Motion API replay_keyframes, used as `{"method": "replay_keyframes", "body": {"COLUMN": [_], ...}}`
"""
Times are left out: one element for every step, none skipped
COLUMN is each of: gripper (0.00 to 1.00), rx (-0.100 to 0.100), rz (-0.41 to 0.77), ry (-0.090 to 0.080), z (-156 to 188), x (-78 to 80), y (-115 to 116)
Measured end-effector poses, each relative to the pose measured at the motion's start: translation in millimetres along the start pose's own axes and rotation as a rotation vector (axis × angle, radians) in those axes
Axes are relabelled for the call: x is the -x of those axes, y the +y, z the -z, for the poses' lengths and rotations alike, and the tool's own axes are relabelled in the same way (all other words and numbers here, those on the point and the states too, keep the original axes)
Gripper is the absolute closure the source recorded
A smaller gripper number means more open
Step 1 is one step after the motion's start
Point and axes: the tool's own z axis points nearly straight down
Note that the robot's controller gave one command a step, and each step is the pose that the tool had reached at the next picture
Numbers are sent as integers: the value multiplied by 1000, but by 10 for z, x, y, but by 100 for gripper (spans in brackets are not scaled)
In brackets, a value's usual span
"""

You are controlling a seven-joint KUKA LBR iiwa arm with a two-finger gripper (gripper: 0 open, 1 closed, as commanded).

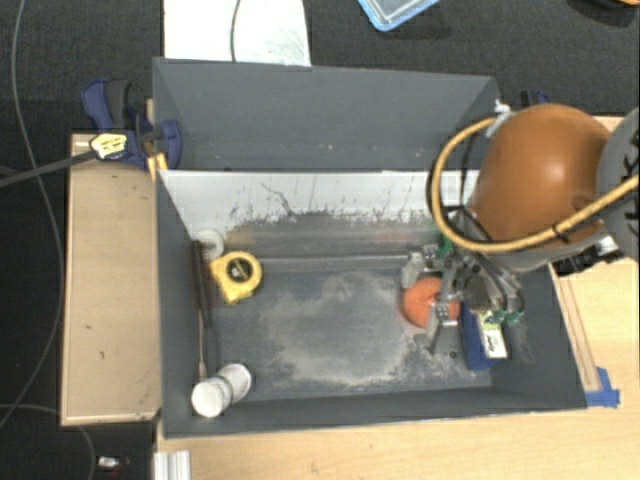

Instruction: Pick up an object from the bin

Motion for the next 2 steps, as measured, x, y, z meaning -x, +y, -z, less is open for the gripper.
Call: {"method": "replay_keyframes", "body": {"gripper": [0, 0], "rx": [0, -1], "rz": [-1, 12], "ry": [-9, -14], "z": [43, -805], "x": [13, 250], "y": [-2, -493]}}
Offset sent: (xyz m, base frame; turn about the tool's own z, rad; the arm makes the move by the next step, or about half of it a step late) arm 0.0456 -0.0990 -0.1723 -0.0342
